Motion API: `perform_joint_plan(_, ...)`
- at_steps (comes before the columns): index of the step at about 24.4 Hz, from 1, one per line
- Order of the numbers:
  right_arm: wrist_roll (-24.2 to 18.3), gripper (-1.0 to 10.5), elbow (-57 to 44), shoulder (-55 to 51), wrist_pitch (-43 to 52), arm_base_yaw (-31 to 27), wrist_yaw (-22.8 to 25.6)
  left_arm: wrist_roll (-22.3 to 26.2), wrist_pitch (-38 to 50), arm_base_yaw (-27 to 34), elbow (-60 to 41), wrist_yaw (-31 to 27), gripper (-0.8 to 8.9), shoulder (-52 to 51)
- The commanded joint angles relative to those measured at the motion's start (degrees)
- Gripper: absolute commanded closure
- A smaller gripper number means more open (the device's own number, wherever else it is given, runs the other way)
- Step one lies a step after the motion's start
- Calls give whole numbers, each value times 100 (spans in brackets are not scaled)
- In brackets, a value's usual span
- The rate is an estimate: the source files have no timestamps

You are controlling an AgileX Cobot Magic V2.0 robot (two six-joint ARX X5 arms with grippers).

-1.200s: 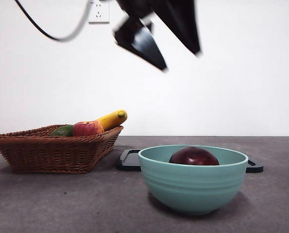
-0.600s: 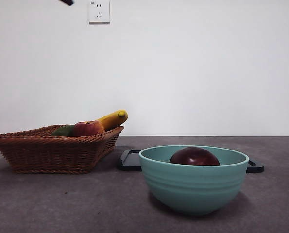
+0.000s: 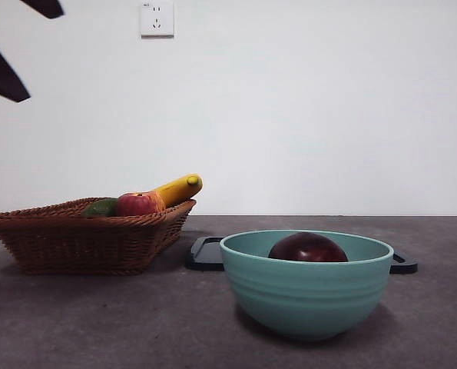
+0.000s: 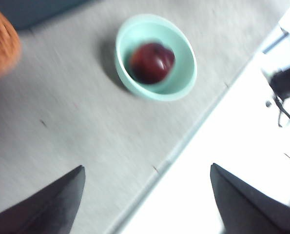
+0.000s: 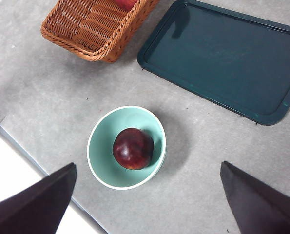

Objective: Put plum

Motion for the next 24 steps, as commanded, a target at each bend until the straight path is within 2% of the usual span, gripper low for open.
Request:
perform_joint_plan(1,-46,474,111,39,52,26,2,37,44,-24,48,164,410,17)
perform_joint_plan(12,-39,474,111,42,50,26,2,35,94,-24,48,162,410,17)
perform_joint_plan(24,295,475,-39,704,164,273,4,35,96,-24,48,162,410,17)
